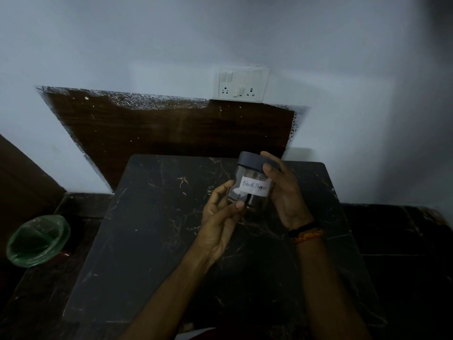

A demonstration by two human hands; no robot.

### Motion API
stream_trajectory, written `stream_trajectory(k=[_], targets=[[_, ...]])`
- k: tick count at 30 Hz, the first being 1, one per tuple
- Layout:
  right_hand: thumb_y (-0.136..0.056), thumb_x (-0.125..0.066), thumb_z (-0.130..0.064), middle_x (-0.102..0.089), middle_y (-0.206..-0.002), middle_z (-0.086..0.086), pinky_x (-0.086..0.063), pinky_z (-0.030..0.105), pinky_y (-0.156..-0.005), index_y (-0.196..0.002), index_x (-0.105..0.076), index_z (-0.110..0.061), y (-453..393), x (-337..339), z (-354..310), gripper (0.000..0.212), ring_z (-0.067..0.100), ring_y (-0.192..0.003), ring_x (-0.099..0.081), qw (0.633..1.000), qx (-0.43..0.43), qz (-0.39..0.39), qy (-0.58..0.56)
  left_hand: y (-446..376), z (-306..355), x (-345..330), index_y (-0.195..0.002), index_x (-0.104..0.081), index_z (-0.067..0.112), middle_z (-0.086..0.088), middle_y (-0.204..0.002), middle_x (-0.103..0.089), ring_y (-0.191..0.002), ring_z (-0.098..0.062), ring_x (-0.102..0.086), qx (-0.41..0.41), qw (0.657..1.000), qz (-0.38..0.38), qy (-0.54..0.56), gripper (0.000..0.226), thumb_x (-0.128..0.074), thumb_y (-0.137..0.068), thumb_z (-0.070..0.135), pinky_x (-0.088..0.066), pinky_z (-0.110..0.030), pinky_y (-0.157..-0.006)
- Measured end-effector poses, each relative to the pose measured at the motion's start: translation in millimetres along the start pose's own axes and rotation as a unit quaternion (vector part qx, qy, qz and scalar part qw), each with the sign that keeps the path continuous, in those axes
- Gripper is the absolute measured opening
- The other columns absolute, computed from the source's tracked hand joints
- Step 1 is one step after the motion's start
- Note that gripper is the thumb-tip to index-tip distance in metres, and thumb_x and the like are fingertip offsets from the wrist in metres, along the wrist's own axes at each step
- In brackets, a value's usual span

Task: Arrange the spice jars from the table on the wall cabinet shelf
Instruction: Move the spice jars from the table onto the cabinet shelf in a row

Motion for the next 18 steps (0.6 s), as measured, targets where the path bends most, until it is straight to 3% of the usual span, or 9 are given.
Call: stream_trajectory(k=[9, 15, 18], targets=[[-0.083, -0.068, -0.034, -0.057, -0.140, 0.011, -0.054, 0.047, -0.099, -0.140, -0.053, -0.023, -0.1, 1.4, -8.1, 0.060, 0.030, -0.123, -0.061, 1.000, 0.004, 0.000, 0.022, -1.7, -3.5, -6.1, -0.145, -0.042, 0.009, -0.016, -0.130, -0.064, -0.123, -0.035, -0.059, 0.005, 1.000, 0.006, 0.012, 0.075, -0.067, -0.075, -0.005, -0.054, -0.044, -0.099], [-0.082, -0.070, -0.039, -0.060, -0.136, 0.003, -0.057, 0.033, -0.089, -0.139, -0.053, -0.027, -4.9, 7.6, -29.4, 0.060, 0.023, -0.120, -0.065, 0.998, 0.022, -0.008, 0.056, -12.0, -1.9, -23.4, -0.144, -0.041, 0.006, -0.024, -0.142, -0.050, -0.124, -0.037, -0.055, -0.002, 1.000, -0.004, -0.013, 0.074, -0.066, -0.075, -0.002, -0.047, -0.049, -0.104], [-0.083, -0.070, -0.040, -0.059, -0.137, 0.007, -0.057, 0.037, -0.091, -0.143, -0.050, -0.022, -9.7, 13.5, -52.5, 0.065, 0.026, -0.120, -0.064, 0.997, 0.036, -0.003, 0.066, -25.0, 3.7, -41.7, -0.142, -0.043, 0.005, -0.026, -0.144, -0.048, -0.126, -0.039, -0.055, -0.008, 0.999, -0.025, -0.033, 0.070, -0.067, -0.076, 0.000, -0.046, -0.051, -0.105]])
Point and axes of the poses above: each hand's wrist, its own y-axis away from the middle knuckle, its own x-axis out of the back of the hand, z = x × y, the point moved 8 cm from there along -y, towards the middle knuckle
